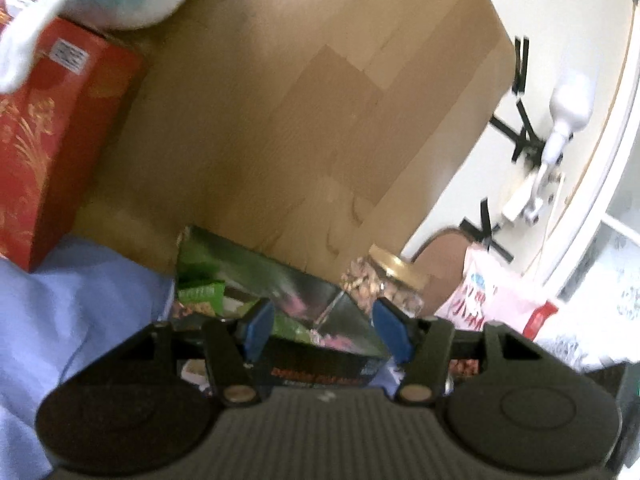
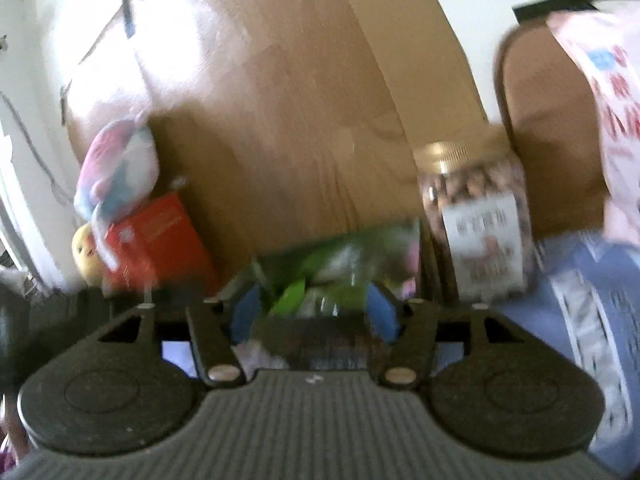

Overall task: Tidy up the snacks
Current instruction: 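Grasp the white yogurt cup with the right tool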

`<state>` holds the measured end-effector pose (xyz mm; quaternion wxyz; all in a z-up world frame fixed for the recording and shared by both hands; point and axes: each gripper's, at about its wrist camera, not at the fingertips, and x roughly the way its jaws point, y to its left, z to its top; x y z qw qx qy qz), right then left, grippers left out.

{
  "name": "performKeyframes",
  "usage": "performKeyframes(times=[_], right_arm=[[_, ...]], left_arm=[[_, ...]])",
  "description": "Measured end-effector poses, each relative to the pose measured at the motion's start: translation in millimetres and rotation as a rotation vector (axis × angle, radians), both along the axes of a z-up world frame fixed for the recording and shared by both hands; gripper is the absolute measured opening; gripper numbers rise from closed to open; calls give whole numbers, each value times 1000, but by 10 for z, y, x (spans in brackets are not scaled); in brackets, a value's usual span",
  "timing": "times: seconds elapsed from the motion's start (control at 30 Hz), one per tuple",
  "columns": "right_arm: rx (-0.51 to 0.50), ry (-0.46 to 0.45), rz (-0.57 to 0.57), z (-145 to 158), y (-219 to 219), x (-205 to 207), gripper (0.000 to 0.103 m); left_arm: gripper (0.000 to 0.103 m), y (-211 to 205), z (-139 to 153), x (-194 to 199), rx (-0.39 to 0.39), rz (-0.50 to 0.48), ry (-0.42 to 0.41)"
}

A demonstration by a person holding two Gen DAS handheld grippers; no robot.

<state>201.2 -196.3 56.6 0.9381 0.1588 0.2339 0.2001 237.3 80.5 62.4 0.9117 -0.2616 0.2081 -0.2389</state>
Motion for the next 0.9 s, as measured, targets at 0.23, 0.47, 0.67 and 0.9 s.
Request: performKeyframes(times=[0.23, 0.47, 0.67, 0.9], right_arm=[[-121, 84, 117, -118, 327, -305, 72], [-352, 96, 287, -167, 1017, -120, 88], [-465, 172, 316, -317, 1390, 240, 88], [-484, 230, 344, -516, 1594, 442, 69]], left_arm=[[58, 129, 68, -327, 23, 77, 31], [63, 479, -148, -576, -10, 191, 83], [63, 650, -169, -547, -38, 235, 94], [63, 614, -156, -553, -56, 192, 109]])
